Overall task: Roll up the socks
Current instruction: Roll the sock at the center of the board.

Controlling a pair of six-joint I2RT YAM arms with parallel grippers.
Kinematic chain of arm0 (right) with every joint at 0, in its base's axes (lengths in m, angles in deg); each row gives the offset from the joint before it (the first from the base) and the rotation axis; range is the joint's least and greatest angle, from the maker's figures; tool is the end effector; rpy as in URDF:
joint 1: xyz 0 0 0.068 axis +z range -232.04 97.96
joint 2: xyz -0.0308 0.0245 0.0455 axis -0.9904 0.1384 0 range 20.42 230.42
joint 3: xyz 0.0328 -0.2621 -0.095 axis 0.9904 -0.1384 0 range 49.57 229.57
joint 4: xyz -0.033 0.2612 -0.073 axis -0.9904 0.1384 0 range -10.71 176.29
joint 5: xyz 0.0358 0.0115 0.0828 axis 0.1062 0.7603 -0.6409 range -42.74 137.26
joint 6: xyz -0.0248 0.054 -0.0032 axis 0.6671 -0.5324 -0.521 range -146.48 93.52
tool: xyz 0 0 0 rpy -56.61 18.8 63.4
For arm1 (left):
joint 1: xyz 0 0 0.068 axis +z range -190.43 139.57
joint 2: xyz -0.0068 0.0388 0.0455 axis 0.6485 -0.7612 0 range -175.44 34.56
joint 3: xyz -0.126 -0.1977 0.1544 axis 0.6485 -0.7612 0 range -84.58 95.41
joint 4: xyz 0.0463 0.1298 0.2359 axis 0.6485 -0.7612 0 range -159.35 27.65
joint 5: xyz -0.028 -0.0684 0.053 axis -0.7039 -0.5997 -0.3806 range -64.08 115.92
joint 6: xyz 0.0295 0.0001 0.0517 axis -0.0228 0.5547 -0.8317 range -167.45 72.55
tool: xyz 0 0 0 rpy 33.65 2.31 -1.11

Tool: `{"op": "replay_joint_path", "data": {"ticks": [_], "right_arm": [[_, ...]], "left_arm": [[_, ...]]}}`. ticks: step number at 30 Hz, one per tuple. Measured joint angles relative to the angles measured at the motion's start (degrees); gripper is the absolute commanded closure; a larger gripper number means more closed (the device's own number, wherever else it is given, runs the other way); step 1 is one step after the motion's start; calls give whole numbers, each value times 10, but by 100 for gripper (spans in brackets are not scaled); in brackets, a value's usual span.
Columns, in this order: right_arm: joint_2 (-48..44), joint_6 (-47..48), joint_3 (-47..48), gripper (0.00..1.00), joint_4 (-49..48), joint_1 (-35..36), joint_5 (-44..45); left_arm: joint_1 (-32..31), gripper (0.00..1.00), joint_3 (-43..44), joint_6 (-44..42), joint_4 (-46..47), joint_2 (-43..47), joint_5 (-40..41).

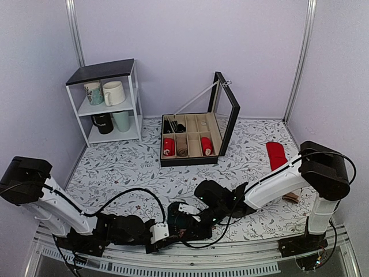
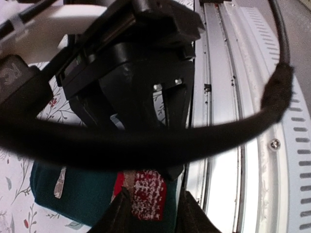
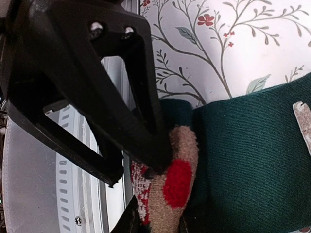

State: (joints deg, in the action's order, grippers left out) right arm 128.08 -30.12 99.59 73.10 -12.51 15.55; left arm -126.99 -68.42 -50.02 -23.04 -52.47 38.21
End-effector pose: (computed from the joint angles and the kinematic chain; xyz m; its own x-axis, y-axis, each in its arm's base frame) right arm 0.1044 0.3457 0.1006 -0.3307 -0.7318 -0.5959 -0.8924 0.0371 0.4498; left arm 0.0241 -0.2454 0.1007 0.0119 0.5326 -0.8463 0.9648 0.2161 0.1496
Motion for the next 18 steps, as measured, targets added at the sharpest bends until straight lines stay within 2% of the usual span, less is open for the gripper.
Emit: {"op": "replay_joint_path", "data": {"ticks": [6,8,9,18], "right_arm": [[3,0,5,80,7,-3,-8],[5,0,6,80,8,-5,-12],[5,0,6,80,8,-6,-14],[8,0,7,80,8,-9,-21]], "left_arm": [[-5,65,7,12,13,-29,27],[-7,54,11,19,16,-37,37],[-8,53,12,23,16,-39,42],[-35,50,-13,31,20,-14,100]]}}
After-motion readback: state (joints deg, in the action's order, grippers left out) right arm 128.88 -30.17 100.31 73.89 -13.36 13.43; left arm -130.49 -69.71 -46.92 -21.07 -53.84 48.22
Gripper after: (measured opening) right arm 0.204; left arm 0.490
